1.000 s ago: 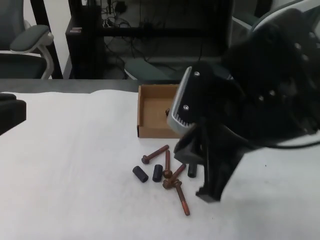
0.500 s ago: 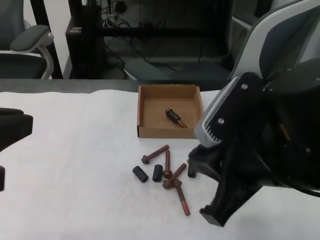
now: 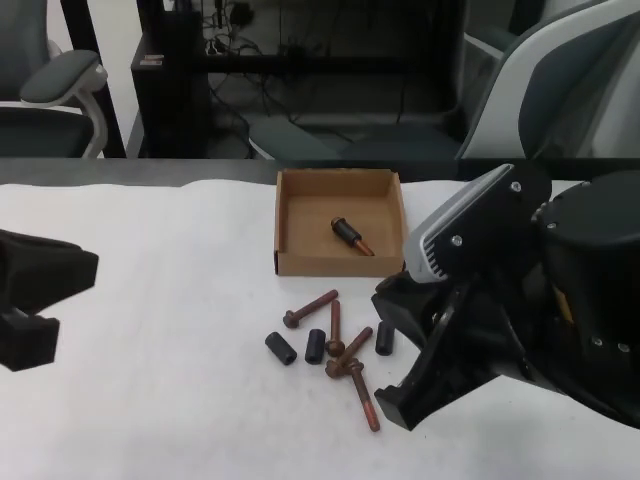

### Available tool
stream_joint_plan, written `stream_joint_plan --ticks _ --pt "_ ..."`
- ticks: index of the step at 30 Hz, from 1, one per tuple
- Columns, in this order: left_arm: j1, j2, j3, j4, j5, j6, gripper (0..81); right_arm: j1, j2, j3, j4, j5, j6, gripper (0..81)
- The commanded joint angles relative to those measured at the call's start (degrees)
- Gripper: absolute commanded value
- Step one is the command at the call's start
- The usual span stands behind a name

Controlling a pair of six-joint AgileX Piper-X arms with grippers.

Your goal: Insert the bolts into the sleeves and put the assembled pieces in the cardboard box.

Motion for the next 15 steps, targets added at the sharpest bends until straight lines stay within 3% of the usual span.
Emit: stream_joint_plan --ticks 1,6,15 --pt "-0.14 2.65 -0.74 -0.17 0.92 -0.06 13.6 0.12 -0.58 -0.05 -1.56 0.27 0.24 0.6" --pt "-3.21 9.89 -1.06 -0.17 0.92 -0.06 13.6 0.12 -0.58 -0.82 -0.61 -0.35 1.75 0.6" --pt "-12.35 29.61 -7.76 -0.17 -1.94 -0.06 13.6 -0.02 -0.58 -5.09 7.42 -0.35 1.74 0.6"
